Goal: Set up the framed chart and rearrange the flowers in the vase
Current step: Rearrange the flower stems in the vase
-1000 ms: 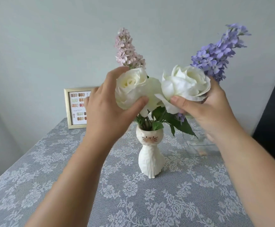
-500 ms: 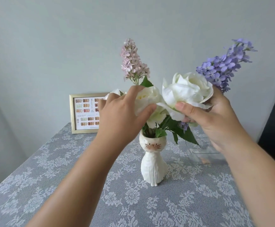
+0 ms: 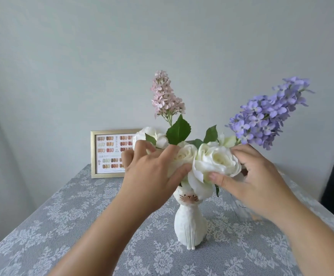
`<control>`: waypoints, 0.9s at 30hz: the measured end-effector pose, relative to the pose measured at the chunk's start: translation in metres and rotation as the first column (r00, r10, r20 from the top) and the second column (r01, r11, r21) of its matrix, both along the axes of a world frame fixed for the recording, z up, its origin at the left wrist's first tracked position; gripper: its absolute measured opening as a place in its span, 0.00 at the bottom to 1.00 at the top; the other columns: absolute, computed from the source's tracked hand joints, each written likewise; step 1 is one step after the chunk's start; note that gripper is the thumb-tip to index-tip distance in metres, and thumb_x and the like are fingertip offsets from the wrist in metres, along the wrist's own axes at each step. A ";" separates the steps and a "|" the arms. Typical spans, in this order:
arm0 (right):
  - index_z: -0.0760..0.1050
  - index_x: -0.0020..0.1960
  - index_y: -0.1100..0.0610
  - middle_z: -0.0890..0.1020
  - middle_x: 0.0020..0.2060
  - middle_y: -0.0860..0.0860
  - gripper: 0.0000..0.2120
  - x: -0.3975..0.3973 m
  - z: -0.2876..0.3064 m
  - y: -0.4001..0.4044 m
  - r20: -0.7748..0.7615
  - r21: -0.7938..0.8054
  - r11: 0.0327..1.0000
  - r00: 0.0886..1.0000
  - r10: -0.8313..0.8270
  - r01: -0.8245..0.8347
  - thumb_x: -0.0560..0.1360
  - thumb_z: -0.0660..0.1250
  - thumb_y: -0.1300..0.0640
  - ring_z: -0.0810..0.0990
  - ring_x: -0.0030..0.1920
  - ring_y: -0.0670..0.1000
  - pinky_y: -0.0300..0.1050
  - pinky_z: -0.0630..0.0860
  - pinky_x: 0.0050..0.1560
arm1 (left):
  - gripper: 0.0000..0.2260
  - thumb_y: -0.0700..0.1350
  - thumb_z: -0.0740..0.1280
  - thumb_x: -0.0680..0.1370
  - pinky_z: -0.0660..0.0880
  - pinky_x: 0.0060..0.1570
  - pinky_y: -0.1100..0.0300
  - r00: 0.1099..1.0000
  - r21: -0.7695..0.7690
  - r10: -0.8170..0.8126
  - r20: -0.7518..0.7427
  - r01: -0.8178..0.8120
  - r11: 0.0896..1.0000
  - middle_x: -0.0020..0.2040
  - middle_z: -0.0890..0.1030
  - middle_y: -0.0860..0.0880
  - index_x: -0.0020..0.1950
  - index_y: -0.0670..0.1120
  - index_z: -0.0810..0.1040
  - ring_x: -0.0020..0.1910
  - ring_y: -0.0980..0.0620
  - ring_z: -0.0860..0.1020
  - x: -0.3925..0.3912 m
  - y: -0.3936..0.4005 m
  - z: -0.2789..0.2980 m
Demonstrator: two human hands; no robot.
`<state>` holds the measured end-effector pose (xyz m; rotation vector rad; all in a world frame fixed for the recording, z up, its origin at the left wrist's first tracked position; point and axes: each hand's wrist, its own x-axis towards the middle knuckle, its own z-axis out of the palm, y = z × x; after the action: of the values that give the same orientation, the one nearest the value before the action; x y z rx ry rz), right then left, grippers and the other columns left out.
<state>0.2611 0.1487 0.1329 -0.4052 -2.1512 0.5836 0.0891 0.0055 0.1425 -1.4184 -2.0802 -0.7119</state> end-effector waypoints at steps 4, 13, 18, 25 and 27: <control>0.80 0.51 0.48 0.75 0.48 0.40 0.22 -0.002 -0.005 -0.001 0.018 0.059 0.998 1.000 -0.012 0.011 0.64 0.71 0.35 0.77 0.47 0.40 0.36 0.73 0.46 | 0.24 0.68 0.50 0.77 0.70 0.55 0.45 1.000 -0.018 0.010 -0.020 -0.010 1.000 0.44 0.84 0.56 0.61 0.55 0.73 0.59 0.45 0.66 -0.001 -0.002 -0.007; 0.79 0.50 0.46 0.81 0.47 0.41 0.23 -0.005 -0.009 0.002 -0.009 -0.046 0.998 0.999 0.040 -0.041 0.63 0.67 0.32 0.79 0.48 0.40 0.39 0.75 0.47 | 0.26 0.68 0.48 0.77 0.66 0.55 0.50 0.999 -0.058 0.024 -0.044 -0.027 0.998 0.46 0.84 0.56 0.64 0.55 0.71 0.55 0.47 0.64 0.003 -0.002 -0.015; 0.79 0.52 0.43 0.82 0.49 0.39 0.15 -0.002 -0.015 0.002 -0.036 -0.059 0.998 0.999 -0.015 0.013 0.67 0.72 0.40 0.78 0.48 0.35 0.23 0.68 0.43 | 0.23 0.69 0.46 0.77 0.65 0.53 0.47 0.997 -0.088 0.065 -0.034 -0.068 0.994 0.48 0.83 0.58 0.62 0.59 0.68 0.55 0.47 0.64 0.012 -0.005 -0.022; 0.77 0.48 0.40 0.79 0.46 0.39 0.12 0.003 -0.016 -0.010 -0.041 0.005 0.999 0.998 -0.043 0.043 0.67 0.75 0.45 0.76 0.47 0.34 0.24 0.67 0.42 | 0.25 0.71 0.50 0.76 0.63 0.56 0.51 1.000 0.077 -0.006 0.024 0.004 0.997 0.68 0.70 0.62 0.69 0.64 0.65 0.64 0.49 0.62 0.012 -0.016 -0.035; 0.76 0.54 0.38 0.79 0.52 0.36 0.19 0.009 -0.020 -0.010 -0.049 -0.060 0.998 0.999 -0.013 0.010 0.65 0.74 0.39 0.75 0.53 0.33 0.25 0.68 0.45 | 0.21 0.69 0.53 0.77 0.61 0.53 0.54 0.994 0.281 -0.005 0.106 -0.025 0.959 0.65 0.68 0.63 0.66 0.65 0.68 0.64 0.53 0.62 0.006 -0.025 -0.041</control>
<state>0.2699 0.1388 0.1130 -0.4315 -2.0873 0.6466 0.0954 -0.0196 0.1014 -1.2334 -1.9660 -1.0545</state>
